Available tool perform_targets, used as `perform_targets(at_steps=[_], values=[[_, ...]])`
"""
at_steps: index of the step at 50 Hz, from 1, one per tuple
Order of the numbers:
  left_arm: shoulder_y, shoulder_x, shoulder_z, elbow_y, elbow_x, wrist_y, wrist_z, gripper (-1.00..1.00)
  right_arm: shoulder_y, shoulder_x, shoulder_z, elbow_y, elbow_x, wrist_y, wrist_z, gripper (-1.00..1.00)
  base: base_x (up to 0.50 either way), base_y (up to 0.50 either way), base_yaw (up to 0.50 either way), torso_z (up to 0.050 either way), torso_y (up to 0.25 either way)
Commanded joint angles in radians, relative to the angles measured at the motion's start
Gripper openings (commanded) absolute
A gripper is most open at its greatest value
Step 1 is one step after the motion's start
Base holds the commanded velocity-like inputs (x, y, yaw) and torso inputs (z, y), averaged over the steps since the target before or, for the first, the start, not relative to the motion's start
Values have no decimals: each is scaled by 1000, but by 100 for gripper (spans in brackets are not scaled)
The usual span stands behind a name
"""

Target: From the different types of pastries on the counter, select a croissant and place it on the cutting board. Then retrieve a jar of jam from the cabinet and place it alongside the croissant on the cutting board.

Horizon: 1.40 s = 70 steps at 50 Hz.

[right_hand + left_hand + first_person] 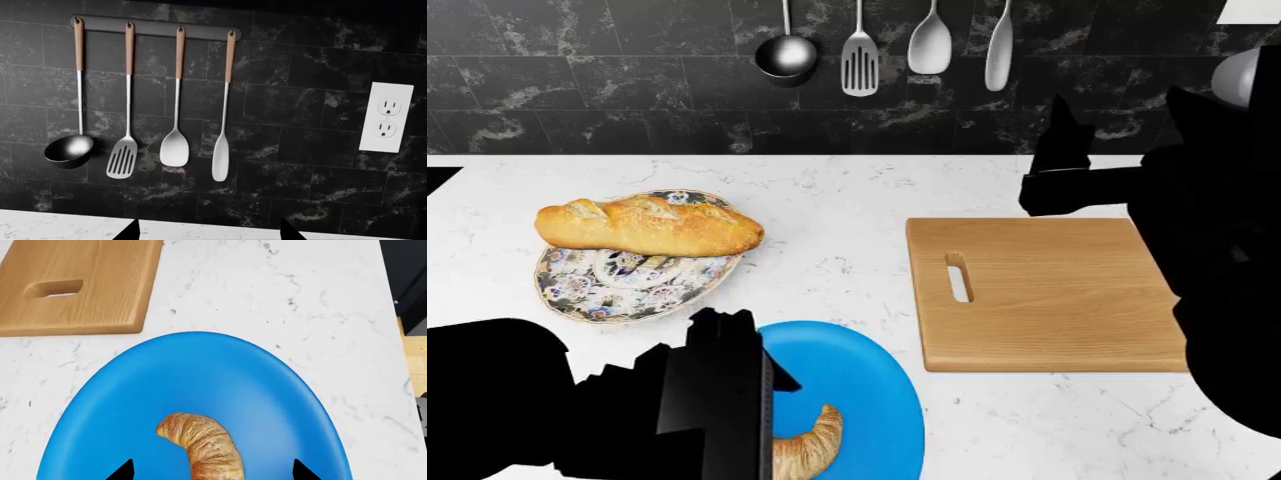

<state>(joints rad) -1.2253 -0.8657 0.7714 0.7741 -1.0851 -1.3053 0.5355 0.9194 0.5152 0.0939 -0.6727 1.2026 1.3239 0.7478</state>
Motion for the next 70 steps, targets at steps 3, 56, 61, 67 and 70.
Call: perform_targets(at_steps=[3, 56, 61, 67, 70], values=[[6, -1, 34, -3, 30, 17, 11, 100, -1, 9, -8, 4, 3, -12, 2, 100, 0, 0, 0, 0, 0], [27, -6, 115, -36, 102, 75, 29, -100, -20, 35, -30, 11, 11, -57, 11, 100, 0, 0, 0, 0, 0], [-2, -6, 73, -33, 57, 59, 11, -100, -20, 38, -29, 11, 16, -60, 13, 100, 0, 0, 0, 0, 0], [-63, 5, 11, -26, -25, 16, -22, -100, -17, 39, -26, 9, 30, -57, 25, 100, 0, 0, 0, 0, 0], [-96, 17, -11, -26, -60, -3, -34, -100, -13, 41, -21, 9, 42, -55, 32, 100, 0, 0, 0, 0, 0]])
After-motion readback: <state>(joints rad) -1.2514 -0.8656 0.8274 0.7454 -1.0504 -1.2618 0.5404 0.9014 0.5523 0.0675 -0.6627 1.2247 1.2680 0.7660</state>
